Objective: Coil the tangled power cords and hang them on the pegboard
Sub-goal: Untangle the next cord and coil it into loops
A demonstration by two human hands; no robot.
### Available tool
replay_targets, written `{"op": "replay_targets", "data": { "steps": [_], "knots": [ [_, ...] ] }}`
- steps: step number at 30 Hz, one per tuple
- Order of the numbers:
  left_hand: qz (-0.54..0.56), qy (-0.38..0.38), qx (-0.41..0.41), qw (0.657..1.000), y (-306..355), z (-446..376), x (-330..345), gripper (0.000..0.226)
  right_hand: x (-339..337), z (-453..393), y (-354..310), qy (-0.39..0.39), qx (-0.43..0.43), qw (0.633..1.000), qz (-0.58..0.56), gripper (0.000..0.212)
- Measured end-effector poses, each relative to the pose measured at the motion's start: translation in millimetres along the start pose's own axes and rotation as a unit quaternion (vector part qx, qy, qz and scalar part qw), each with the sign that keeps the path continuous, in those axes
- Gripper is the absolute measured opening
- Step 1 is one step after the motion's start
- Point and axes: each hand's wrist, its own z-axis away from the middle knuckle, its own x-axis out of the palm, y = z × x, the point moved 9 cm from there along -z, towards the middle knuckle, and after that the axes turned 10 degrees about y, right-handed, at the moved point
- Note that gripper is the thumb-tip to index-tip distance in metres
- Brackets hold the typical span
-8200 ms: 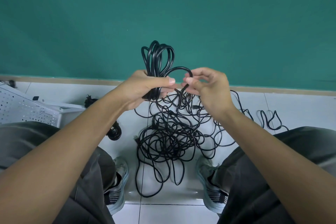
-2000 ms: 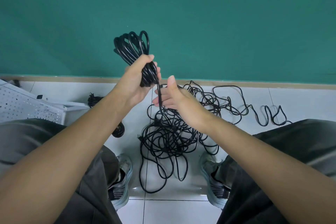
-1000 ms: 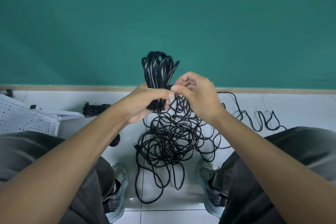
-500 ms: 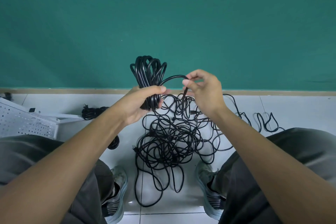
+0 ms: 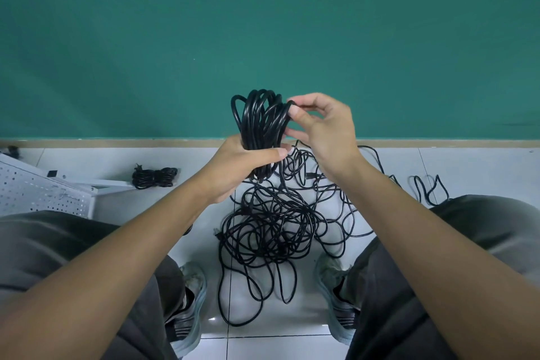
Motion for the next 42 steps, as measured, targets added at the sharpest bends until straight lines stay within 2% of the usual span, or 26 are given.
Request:
{"op": "replay_targets", "data": {
  "steps": [4, 7, 8, 12, 14, 17, 19, 22, 25, 27, 30, 32, 36, 38, 40, 42],
  "knots": [
    [-0.020, -0.013, -0.021, 0.999, -2, 2, 5, 0.019, -1, -2, -3, 0.000, -0.045, 0.996, 0.073, 0.018],
    [0.018, -0.021, -0.041, 0.999, -2, 7, 11, 0.009, -2, -1, 2, 0.007, -0.069, 0.987, 0.144, 0.015],
    [0.046, -0.019, -0.050, 0.997, -3, 8, 12, 0.014, 2, 3, 7, -0.008, -0.060, 0.985, 0.163, 0.017],
    [0.128, 0.007, -0.074, 0.989, -3, 2, 0, 0.013, 27, 31, 52, -0.150, 0.041, 0.956, 0.249, 0.056],
    [0.188, 0.056, -0.099, 0.976, -6, -7, -18, 0.021, 34, 45, 68, -0.205, 0.085, 0.940, 0.260, 0.065],
    [0.286, 0.152, -0.111, 0.940, -8, -18, -49, 0.016, 42, 54, 78, -0.248, 0.125, 0.930, 0.242, 0.072],
    [0.306, 0.198, -0.110, 0.925, -8, -19, -59, 0.015, 47, 60, 78, -0.268, 0.134, 0.920, 0.251, 0.069],
    [0.265, 0.260, -0.100, 0.923, -12, -20, -73, 0.015, 52, 70, 73, -0.312, 0.113, 0.893, 0.304, 0.055],
    [0.165, 0.321, -0.081, 0.929, -12, -17, -88, 0.020, 52, 69, 67, -0.346, 0.057, 0.878, 0.327, 0.022],
    [0.075, 0.332, -0.054, 0.939, -5, -16, -91, 0.023, 50, 64, 57, -0.342, 0.037, 0.889, 0.304, 0.011],
    [-0.042, 0.283, -0.004, 0.958, 5, -18, -81, 0.024, 42, 51, 35, -0.296, 0.014, 0.918, 0.263, 0.021],
    [-0.070, 0.203, 0.002, 0.977, 5, -19, -66, 0.024, 35, 41, 23, -0.263, -0.011, 0.934, 0.241, 0.023],
    [-0.013, 0.046, -0.027, 0.999, 2, -10, -31, 0.017, 23, 26, 4, -0.193, -0.067, 0.958, 0.202, 0.017],
    [0.025, 0.010, -0.056, 0.998, 0, -3, -19, 0.027, 17, 21, -2, -0.150, -0.080, 0.966, 0.196, 0.013],
    [0.063, -0.021, -0.082, 0.994, -3, 0, -10, 0.048, 12, 18, -4, -0.114, -0.096, 0.965, 0.215, 0.022],
    [0.093, -0.058, -0.102, 0.989, -6, 4, -2, 0.046, 10, 17, -4, -0.091, -0.101, 0.964, 0.227, 0.027]
  ]
}}
